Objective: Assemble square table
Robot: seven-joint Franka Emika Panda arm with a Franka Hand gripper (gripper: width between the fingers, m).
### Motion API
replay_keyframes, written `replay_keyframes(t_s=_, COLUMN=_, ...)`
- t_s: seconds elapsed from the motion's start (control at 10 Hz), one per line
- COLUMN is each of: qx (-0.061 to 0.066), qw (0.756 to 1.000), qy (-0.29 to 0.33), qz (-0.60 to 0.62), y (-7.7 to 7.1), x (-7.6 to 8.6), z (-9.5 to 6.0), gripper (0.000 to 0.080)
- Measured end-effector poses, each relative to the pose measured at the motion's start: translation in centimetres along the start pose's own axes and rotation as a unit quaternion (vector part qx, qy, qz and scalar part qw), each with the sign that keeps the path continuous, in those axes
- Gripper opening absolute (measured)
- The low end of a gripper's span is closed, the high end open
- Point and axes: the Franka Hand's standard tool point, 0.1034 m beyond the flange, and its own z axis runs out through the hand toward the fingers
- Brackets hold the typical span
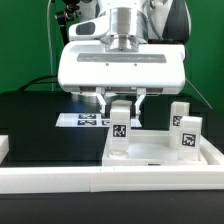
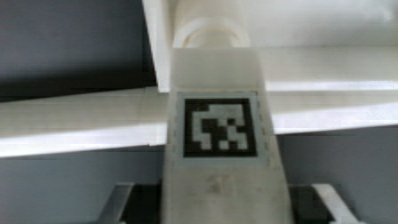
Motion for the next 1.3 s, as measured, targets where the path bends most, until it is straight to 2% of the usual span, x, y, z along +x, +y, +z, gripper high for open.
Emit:
replay_keyframes(t_s=0.4, qx=0.0, qw=1.0, qy=0.005, qz=-0.006, y=-0.3, x=0.1, z=0.1, gripper=0.029)
replay_keyframes(t_s=0.5, qx=0.001, qw=1.0, qy=-0.002, qz=-0.006, y=-0.3, x=-0.2, z=0.2, gripper=0.0363)
replay_keyframes(t_s=0.6, qx=0.001, qw=1.0, qy=-0.003, qz=-0.006, y=-0.3, x=-0.2, z=0.2, gripper=0.0502)
replay_keyframes(t_s=0.7, qx=0.001, qw=1.0, qy=-0.003, qz=-0.006, y=-0.3, x=-0.2, z=0.2, gripper=0.0502)
replay_keyframes(t_s=0.8, qx=0.001, qw=1.0, qy=-0.003, qz=-0.007, y=-0.3, x=-0.2, z=0.3, gripper=0.0619)
replay_keyframes(t_s=1.1, qx=0.001, qw=1.0, qy=-0.008, qz=-0.01, y=0.0, x=0.0, z=0.1, gripper=0.0648)
replay_keyframes(t_s=1.3, qx=0.004, qw=1.0, qy=-0.012, qz=-0.009, y=0.3, x=1.1, z=-0.8, gripper=0.0649)
